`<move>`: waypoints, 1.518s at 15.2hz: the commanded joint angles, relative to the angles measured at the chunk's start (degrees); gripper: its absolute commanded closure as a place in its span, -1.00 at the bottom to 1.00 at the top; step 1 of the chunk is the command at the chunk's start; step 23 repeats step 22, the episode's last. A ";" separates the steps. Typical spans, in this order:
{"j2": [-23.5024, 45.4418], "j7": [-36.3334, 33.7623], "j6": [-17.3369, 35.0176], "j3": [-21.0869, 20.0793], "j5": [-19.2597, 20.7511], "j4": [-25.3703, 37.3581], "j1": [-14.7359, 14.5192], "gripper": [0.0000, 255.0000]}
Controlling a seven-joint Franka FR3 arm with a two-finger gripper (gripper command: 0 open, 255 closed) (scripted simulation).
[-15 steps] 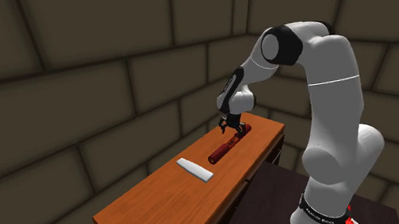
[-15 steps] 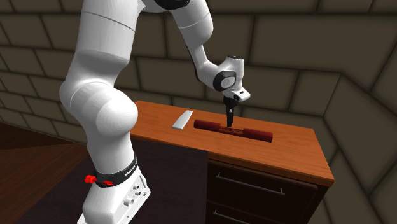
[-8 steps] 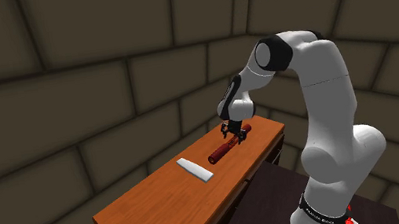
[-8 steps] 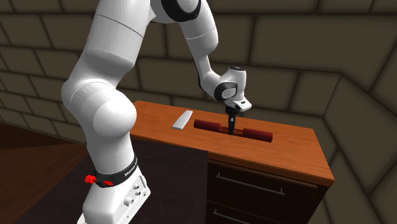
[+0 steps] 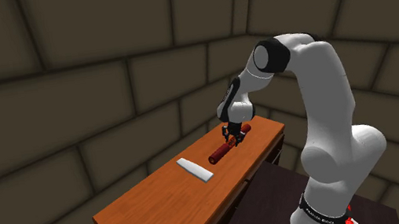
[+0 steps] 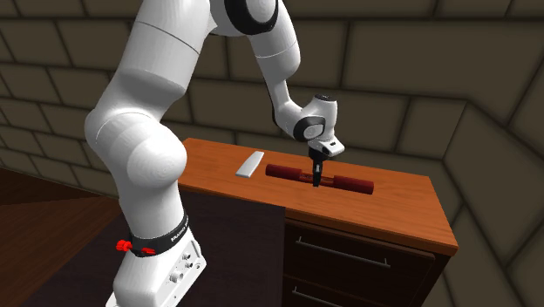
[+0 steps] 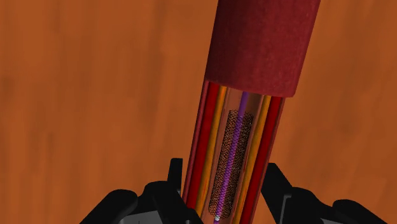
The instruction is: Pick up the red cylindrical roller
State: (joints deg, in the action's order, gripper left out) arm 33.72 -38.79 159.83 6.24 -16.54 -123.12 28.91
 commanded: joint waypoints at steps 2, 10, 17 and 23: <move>0.04 0.03 0.03 0.00 0.02 0.05 0.00 1.00; -3.69 -0.86 -2.48 1.22 1.04 -1.22 -0.94 1.00; -8.69 -2.37 -6.42 2.92 2.85 -2.29 -2.22 1.00; -10.86 -3.11 -8.27 3.60 3.76 -2.57 -2.72 1.00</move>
